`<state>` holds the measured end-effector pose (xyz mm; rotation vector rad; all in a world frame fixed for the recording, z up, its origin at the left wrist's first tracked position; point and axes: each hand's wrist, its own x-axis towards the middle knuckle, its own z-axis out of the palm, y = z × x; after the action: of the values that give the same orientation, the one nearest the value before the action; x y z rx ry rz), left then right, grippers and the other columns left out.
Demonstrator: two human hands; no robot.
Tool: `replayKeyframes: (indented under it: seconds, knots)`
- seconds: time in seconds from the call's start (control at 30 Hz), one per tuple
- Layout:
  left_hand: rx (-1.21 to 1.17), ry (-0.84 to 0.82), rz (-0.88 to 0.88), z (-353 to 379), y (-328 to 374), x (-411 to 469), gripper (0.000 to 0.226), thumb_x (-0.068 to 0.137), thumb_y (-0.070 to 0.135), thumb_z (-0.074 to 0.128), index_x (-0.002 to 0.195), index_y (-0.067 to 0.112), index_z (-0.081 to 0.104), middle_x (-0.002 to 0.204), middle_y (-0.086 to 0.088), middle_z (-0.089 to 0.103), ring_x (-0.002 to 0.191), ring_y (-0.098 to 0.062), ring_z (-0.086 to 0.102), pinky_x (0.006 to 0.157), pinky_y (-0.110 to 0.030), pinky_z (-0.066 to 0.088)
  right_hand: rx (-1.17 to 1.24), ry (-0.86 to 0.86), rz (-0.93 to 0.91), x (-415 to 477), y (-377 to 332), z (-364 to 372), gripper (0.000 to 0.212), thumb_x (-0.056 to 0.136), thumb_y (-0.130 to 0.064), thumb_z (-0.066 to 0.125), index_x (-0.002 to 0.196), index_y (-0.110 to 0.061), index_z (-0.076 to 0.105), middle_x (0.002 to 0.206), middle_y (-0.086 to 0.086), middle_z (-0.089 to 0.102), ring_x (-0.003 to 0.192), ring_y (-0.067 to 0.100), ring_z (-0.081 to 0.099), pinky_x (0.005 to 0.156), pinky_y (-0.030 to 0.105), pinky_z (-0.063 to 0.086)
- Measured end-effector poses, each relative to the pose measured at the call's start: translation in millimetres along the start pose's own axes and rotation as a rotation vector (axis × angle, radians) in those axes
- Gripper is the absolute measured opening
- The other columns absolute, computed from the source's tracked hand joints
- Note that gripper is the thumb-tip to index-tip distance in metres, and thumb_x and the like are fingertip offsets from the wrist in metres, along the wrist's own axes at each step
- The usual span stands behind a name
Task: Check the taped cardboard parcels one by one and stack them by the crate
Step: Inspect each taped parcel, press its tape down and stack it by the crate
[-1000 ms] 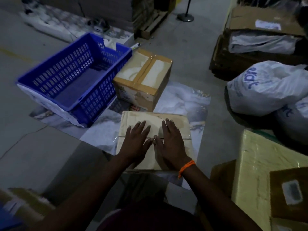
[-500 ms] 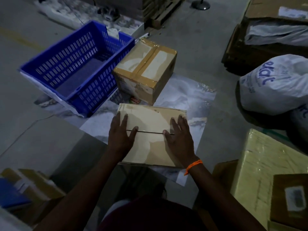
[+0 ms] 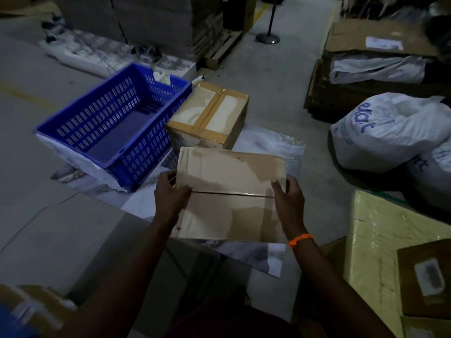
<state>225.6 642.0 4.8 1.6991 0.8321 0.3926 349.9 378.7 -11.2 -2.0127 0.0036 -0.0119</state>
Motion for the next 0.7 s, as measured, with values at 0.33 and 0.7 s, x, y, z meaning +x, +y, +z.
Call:
replayKeyframes:
  seconds: [0.33,0.7]
  knots:
    - [-0.371,-0.093,-0.135,-6.8,-30.5,-21.3,0.053,0.083,0.067,0.068,0.122,0.032,0.062,0.125,0.006,0.067,0.119,-0.018,0.062,0.101,-0.049,0.052,0.305,0.153,0.159,-41.2,9.9,-21.3,0.031,0.097,-0.062,0.053,0.088,-0.033,0.061,0.087,-0.004,0.065,0.088,0.023,0.065,0.081,0.05,0.054]
    - [-0.318,-0.367,-0.23,-25.1,-30.2,-37.1,0.066,0.086,0.077,0.048,0.134,0.034,0.058,0.135,0.007,0.059,0.125,-0.016,0.055,0.095,-0.04,0.049,0.176,-0.002,0.234,-67.8,36.4,-42.1,0.056,0.084,-0.081,0.057,0.108,-0.031,0.068,0.107,-0.002,0.074,0.103,0.021,0.07,0.089,0.051,0.059]
